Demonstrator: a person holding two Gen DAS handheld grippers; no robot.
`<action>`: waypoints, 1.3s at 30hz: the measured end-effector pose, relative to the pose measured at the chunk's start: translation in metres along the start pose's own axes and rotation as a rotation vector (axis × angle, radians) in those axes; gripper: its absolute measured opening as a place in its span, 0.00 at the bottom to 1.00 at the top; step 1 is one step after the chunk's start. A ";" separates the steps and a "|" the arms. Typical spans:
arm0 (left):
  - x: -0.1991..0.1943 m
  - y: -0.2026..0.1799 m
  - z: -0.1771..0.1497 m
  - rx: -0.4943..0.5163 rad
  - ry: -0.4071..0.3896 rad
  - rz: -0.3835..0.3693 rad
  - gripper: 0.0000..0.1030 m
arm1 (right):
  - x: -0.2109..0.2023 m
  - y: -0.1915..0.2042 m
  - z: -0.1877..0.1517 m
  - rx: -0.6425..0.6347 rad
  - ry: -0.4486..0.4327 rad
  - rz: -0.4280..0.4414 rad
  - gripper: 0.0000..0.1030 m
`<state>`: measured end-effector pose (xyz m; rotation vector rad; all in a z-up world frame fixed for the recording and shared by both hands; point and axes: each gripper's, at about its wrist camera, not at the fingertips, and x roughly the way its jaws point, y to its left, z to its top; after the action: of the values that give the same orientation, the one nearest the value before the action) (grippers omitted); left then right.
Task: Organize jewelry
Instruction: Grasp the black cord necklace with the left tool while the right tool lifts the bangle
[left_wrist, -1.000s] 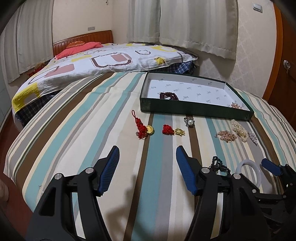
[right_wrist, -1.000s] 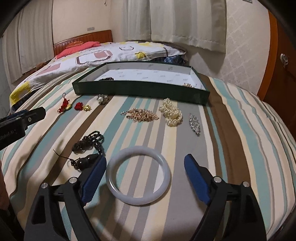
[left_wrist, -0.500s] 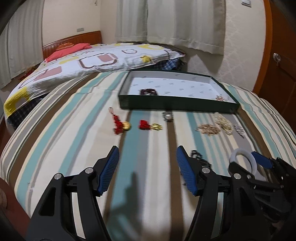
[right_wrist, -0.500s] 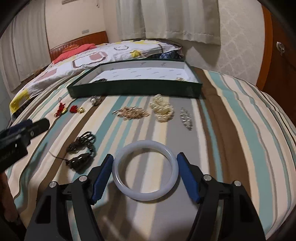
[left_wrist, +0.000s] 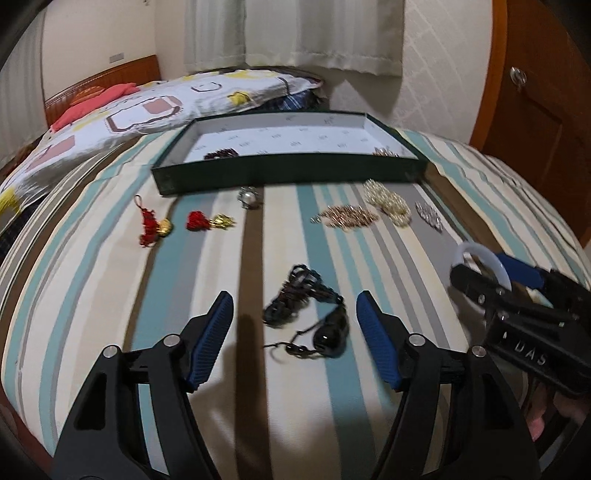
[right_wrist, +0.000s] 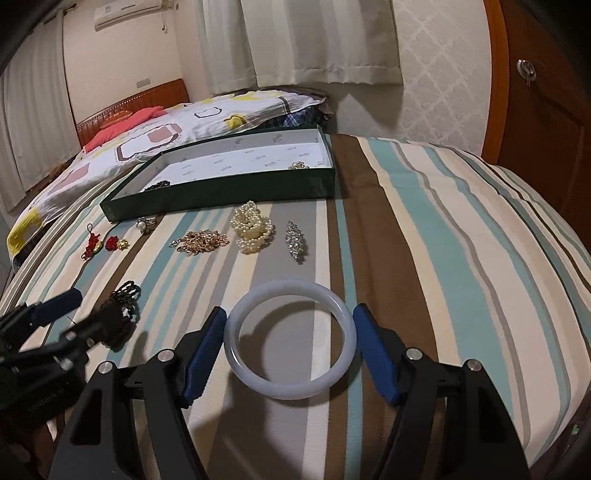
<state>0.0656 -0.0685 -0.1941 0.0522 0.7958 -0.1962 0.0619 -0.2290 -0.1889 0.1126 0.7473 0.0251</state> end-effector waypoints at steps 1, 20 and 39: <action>0.002 -0.001 -0.001 0.009 0.007 0.001 0.58 | 0.000 0.000 0.000 0.000 -0.001 0.001 0.67; -0.002 -0.004 -0.002 0.054 -0.022 -0.022 0.17 | -0.003 0.006 0.003 -0.022 -0.022 0.012 0.67; -0.010 0.024 0.082 -0.026 -0.199 0.006 0.17 | 0.001 0.017 0.084 -0.059 -0.155 0.059 0.67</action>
<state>0.1212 -0.0532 -0.1303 0.0099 0.5994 -0.1824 0.1196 -0.2195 -0.1266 0.0796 0.5882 0.0932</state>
